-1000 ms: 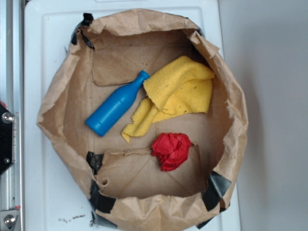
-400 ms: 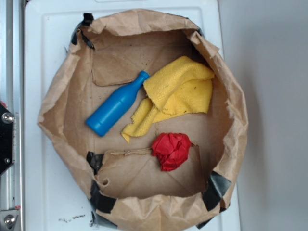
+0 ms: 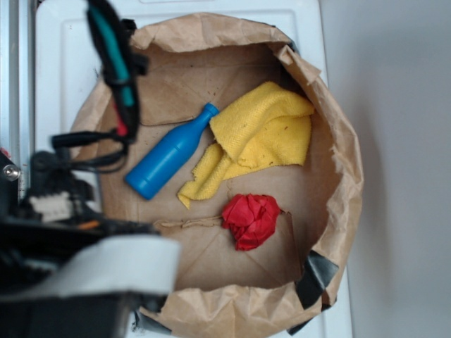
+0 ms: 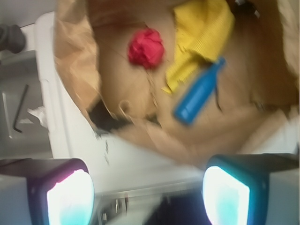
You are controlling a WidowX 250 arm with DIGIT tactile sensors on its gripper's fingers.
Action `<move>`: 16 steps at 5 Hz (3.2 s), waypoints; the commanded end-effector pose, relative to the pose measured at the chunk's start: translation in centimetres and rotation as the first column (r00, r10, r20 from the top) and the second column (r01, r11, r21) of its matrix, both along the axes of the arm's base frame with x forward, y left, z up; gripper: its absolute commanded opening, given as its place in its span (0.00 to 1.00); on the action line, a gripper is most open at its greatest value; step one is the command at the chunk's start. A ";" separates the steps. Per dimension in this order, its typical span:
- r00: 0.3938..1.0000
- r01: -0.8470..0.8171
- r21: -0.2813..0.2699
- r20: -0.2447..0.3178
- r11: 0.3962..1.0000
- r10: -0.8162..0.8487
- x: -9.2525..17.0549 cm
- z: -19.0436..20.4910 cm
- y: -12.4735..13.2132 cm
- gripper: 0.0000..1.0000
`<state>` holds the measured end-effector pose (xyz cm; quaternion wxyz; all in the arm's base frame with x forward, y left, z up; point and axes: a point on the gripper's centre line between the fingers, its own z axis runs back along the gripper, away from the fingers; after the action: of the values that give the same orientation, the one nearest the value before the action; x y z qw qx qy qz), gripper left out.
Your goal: Grab the red paper.
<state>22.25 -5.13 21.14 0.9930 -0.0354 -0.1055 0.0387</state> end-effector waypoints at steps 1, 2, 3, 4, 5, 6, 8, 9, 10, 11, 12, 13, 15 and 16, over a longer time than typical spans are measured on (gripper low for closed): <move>0.989 0.087 -0.080 0.123 0.993 -0.077 4.6 -1.3 2.6 1.00; 0.994 0.072 -0.145 0.094 0.987 -0.059 7.0 -2.5 4.8 1.00; 0.999 0.013 -0.178 0.051 0.984 -0.004 8.4 -3.1 6.0 1.00; 0.999 0.013 -0.178 0.051 0.984 -0.004 8.4 -3.1 6.0 1.00; 0.999 0.013 -0.178 0.051 0.984 -0.004 8.4 -3.1 6.0 1.00; 0.999 0.013 -0.178 0.051 0.984 -0.004 8.4 -3.1 6.0 1.00; 0.976 0.086 -0.045 0.202 0.995 -0.075 7.8 -9.1 6.4 1.00; 0.966 0.100 0.013 0.238 0.995 -0.101 7.5 -10.7 5.7 1.00; 0.972 0.118 0.012 0.203 0.993 -0.118 7.5 -10.8 3.8 1.00; 0.982 0.109 -0.018 0.160 0.994 -0.105 8.2 -10.3 1.9 1.00; 0.981 0.102 -0.010 0.169 0.995 -0.099 8.7 -10.3 0.0 1.00; 0.983 0.063 0.030 0.173 0.998 -0.068 10.0 -11.2 -0.8 1.00; 0.989 0.012 0.181 0.145 0.983 -0.039 11.0 -15.6 -1.2 1.00; 0.988 -0.001 0.158 0.154 0.988 -0.024 10.8 -15.1 -0.9 0.00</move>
<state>32.37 -5.68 4.35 0.9858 0.0430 -0.1590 0.0321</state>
